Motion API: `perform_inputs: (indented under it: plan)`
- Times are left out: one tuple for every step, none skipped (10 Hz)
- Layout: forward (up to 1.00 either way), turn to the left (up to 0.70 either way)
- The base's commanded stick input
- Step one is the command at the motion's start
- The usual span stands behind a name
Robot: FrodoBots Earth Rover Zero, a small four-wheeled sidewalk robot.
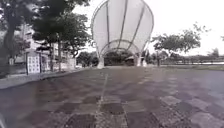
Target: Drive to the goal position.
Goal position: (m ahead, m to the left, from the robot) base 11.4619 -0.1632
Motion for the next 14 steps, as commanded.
perform_inputs:
  plan:
    - [1.00, 0.00]
    - [1.00, 0.00]
    - [1.00, 0.00]
    - [1.00, 0.00]
    - [1.00, 0.00]
    - [1.00, 0.00]
    - [1.00, 0.00]
    - [1.00, 0.00]
    - [1.00, 0.00]
    - [1.00, 0.00]
    - [1.00, 0.00]
    - [1.00, 0.00]
    - [1.00, 0.00]
    - [1.00, 0.00]
